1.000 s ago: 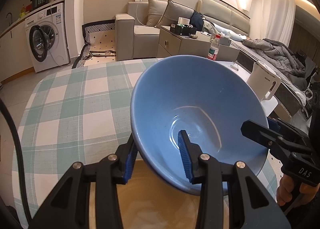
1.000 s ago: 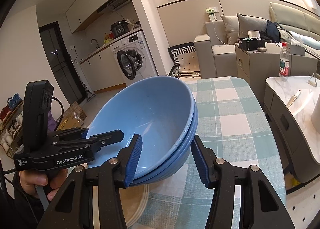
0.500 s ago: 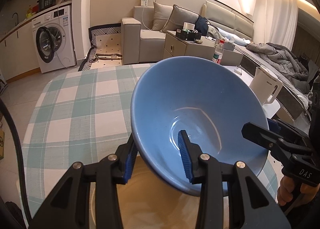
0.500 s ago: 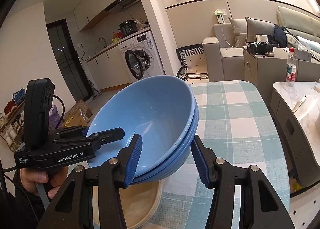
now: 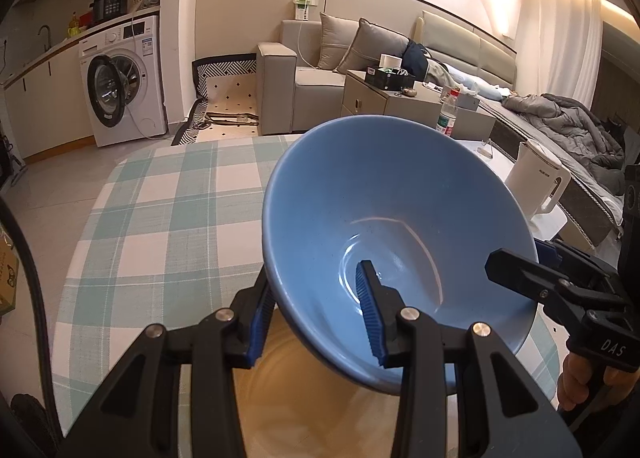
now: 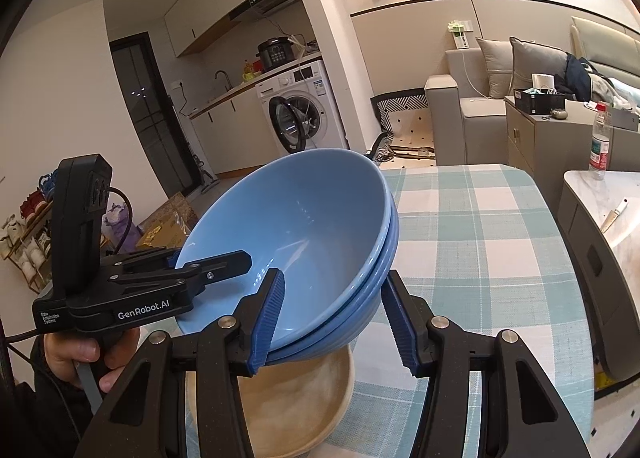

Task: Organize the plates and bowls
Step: 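Lift the bowl stack with both grippers and carry it over the cream plates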

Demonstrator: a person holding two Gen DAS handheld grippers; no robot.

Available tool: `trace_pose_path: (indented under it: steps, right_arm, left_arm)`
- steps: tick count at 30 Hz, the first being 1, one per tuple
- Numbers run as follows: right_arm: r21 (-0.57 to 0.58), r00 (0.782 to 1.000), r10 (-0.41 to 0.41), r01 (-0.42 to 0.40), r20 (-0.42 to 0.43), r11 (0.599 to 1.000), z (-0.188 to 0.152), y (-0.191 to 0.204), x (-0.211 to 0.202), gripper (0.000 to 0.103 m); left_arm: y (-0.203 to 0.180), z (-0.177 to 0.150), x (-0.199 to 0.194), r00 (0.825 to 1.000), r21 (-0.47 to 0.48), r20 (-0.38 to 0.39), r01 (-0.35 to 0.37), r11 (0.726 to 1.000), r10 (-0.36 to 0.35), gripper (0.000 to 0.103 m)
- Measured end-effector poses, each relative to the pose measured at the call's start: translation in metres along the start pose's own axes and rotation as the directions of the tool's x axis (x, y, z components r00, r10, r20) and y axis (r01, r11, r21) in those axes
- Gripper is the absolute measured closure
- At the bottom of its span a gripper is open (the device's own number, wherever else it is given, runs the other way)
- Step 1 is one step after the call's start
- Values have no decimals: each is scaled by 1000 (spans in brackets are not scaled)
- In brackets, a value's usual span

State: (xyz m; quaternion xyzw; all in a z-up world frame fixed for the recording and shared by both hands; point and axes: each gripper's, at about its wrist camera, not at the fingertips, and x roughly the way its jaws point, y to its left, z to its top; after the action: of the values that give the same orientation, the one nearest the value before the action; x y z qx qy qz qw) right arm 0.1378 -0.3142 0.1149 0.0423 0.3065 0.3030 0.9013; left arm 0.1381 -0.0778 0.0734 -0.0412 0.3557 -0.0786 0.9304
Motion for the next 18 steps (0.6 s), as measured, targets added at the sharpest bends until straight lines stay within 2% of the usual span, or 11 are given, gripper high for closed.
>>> trace_pose_path:
  steps: [18]
  right_arm:
    - [-45,998,53,-54,-29,998,-1,19,14,50]
  left_arm:
    - [19,-16,-22,999,-33,13,-36,999,36,64]
